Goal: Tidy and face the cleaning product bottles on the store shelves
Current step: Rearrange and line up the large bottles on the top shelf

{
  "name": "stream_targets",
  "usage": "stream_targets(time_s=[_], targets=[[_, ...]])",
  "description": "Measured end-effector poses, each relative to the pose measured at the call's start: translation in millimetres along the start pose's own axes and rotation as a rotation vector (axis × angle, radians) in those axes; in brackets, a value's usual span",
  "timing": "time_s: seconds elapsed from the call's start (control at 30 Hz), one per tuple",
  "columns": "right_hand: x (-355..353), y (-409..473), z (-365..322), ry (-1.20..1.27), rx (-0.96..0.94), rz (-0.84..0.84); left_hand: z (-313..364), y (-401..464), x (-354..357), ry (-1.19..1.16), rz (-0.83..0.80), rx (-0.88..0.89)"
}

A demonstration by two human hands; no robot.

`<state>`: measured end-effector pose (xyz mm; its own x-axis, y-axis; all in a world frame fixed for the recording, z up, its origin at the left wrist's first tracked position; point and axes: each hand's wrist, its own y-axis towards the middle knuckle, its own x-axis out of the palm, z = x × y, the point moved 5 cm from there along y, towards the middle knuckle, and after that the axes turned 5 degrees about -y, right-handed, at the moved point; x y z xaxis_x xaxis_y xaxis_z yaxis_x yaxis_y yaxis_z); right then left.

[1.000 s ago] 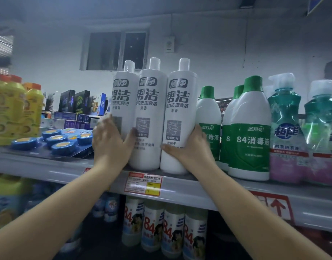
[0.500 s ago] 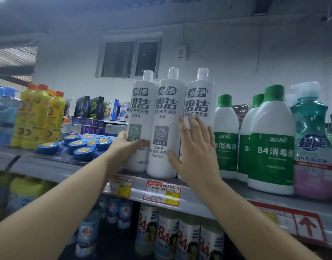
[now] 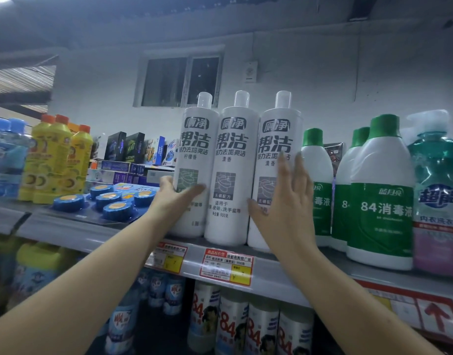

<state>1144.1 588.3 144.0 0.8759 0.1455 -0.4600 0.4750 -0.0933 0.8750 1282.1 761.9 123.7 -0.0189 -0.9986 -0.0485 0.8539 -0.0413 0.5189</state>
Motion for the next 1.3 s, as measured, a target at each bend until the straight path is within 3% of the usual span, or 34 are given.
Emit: stream_targets(time_s=[0.07,0.1,0.17,0.2,0.27,0.37,0.57,0.77,1.3], targets=[[-1,1,9,0.124,0.115,-0.009,15,-13,-1,0.304,0.183,0.228],[-1,1,12,0.164,0.152,-0.01,28,-27,3,0.447,0.285,0.427],[0,1,13,0.164,0.162,-0.008,48,-54,22,0.598,0.354,0.741],[0,1,12,0.142,0.139,-0.002,54,-64,32,0.625,0.341,0.789],[0,1,9,0.12,0.09,0.009,56,-68,46,0.675,0.274,0.715],[4,1,11,0.154,0.11,-0.008,50,-66,57,0.76,0.226,0.463],[12,6,25,0.37,0.312,-0.072,57,-66,65,0.925,0.196,0.279],[18,9,36,0.541,0.468,-0.118,103,-43,55,0.832,0.175,0.398],[12,1,34,0.625,0.408,-0.054,168,9,67,0.836,0.23,0.481]])
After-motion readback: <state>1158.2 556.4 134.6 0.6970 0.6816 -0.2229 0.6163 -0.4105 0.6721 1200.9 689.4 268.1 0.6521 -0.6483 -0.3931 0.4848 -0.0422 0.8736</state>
